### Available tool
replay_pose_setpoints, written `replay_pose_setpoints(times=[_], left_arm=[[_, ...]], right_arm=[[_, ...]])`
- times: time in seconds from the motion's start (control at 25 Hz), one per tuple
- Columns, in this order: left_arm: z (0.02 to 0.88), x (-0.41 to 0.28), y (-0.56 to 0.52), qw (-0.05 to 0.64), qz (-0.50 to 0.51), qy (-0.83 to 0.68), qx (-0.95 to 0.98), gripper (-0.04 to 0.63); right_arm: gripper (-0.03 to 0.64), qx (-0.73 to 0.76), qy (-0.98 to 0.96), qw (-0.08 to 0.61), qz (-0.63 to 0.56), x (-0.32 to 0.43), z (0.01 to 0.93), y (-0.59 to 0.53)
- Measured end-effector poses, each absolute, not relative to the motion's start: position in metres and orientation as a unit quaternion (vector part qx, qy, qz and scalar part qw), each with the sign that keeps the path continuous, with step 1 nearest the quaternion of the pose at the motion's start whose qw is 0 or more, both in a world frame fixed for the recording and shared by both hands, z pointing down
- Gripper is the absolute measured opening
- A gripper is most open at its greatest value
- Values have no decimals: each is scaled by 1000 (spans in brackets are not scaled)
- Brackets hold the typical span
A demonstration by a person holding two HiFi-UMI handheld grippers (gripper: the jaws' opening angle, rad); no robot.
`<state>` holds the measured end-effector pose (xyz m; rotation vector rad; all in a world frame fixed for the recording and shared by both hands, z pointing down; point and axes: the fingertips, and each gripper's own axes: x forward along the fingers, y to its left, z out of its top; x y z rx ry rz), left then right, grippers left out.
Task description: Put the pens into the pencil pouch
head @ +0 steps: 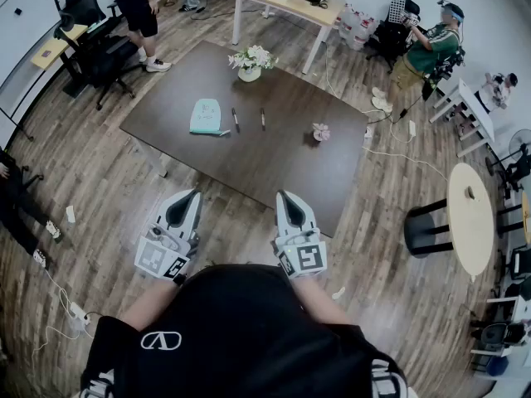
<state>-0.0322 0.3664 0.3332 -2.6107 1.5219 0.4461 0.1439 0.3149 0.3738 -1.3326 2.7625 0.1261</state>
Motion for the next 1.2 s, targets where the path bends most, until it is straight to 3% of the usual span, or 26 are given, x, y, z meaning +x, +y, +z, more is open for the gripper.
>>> replay_pose_setpoints(times=[1.2], left_arm=[[338, 5, 336, 53, 128, 522, -842, 3]], right_arm=[[-2, -394, 916, 77, 7, 181, 384, 288]])
